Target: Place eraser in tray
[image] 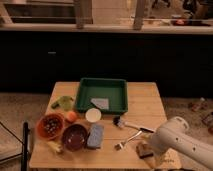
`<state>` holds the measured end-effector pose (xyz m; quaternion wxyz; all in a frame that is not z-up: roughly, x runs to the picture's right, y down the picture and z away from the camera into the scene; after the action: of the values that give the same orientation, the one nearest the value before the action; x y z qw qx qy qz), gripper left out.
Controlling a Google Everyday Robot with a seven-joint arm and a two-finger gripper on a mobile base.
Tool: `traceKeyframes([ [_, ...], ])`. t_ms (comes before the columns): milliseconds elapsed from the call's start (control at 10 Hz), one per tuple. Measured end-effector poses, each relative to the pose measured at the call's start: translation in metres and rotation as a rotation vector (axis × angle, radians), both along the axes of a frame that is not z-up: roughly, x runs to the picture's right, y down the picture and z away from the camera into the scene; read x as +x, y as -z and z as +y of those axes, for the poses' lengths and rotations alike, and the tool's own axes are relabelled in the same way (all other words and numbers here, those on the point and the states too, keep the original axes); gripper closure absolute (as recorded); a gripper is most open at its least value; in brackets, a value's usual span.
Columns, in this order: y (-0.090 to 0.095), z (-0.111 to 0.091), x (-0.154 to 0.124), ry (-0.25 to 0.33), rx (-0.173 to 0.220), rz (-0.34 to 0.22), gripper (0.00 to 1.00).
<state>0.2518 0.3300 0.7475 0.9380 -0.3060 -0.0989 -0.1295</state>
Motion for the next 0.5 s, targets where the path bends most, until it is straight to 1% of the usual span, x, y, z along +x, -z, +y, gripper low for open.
traceKeyframes([
  [100, -0.0034, 0.0011, 0.0014, -0.019, -0.004, -0.005, 0.22],
  [200, -0.0061, 0.0021, 0.0020, -0.032, -0.007, -0.008, 0.28],
  [300, -0.0073, 0.0033, 0.0021, -0.037, -0.010, -0.011, 0.36],
  [400, -0.0081, 0.0049, 0.0039, -0.045, -0.012, -0.011, 0.48],
  [500, -0.0079, 0.0053, 0.0052, -0.051, -0.011, -0.011, 0.58],
])
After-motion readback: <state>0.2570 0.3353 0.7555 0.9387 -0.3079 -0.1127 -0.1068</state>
